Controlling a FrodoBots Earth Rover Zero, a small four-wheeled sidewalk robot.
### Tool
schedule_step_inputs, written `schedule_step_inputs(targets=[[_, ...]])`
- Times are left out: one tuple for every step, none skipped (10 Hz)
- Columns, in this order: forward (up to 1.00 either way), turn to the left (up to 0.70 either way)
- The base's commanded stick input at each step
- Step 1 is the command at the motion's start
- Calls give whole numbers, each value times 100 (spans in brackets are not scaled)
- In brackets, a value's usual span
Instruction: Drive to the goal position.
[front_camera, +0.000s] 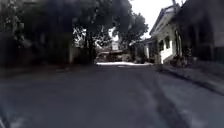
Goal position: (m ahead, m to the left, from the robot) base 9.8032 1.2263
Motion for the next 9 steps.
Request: schedule_step_inputs(targets=[[100,-30],[100,-30],[100,-30],[100,-30],[100,-30],[100,-30],[100,-30],[100,-30],[100,-30]])
